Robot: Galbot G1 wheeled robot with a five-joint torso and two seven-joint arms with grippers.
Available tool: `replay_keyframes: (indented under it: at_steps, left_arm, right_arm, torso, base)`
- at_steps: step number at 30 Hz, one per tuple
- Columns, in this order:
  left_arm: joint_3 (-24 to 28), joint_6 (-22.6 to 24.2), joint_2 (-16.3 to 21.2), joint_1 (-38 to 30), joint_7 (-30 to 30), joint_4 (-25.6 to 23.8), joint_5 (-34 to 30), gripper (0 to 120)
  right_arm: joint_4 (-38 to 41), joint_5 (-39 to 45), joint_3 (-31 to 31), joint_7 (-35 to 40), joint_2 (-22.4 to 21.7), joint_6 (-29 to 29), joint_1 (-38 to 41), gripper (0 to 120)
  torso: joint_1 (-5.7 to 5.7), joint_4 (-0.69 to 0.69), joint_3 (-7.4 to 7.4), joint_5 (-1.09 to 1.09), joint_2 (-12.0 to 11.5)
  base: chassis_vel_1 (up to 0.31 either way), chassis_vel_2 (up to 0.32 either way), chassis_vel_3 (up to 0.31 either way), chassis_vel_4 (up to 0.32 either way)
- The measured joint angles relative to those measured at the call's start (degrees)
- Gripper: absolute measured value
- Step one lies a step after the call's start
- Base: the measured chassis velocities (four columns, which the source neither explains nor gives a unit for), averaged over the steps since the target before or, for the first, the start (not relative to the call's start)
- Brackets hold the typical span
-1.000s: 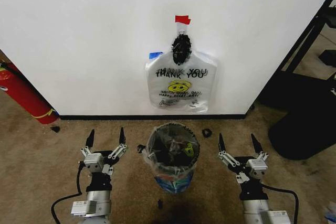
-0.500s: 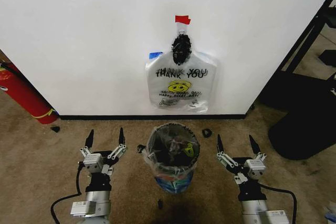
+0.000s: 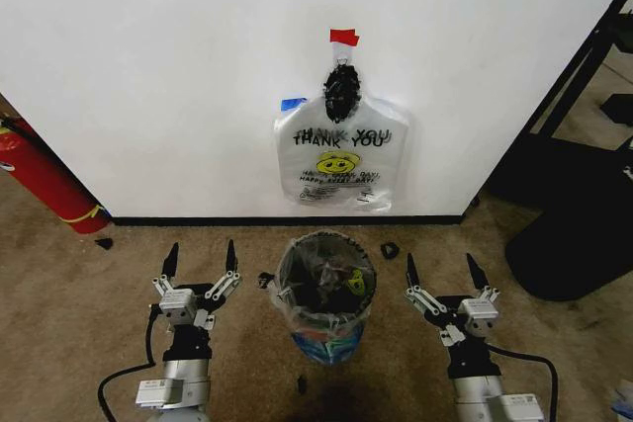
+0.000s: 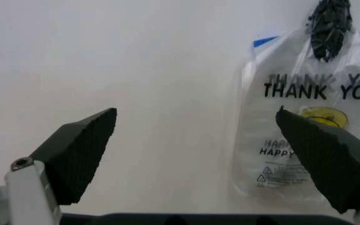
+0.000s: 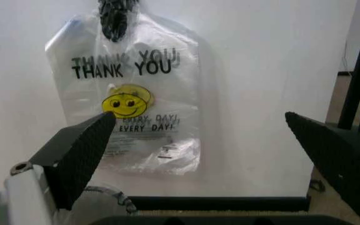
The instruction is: Pick up the garbage bag from the wall and place it over the trash bin.
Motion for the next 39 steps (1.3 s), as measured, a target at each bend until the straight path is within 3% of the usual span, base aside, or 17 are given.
replay_keyframes:
  at_steps: [39]
  left_arm:
    - [1.0,-0.2,-0.2,0.1,-0.3,0.9,0.3,100]
  right_arm:
    - [-0.7,0.3,0.0,0.3,0.5,-0.7,0.5,100]
  torso:
    - [0.00,0.00,0.00,0.00,0.0]
  base:
    - [0.000,0.000,0.000,0.000]
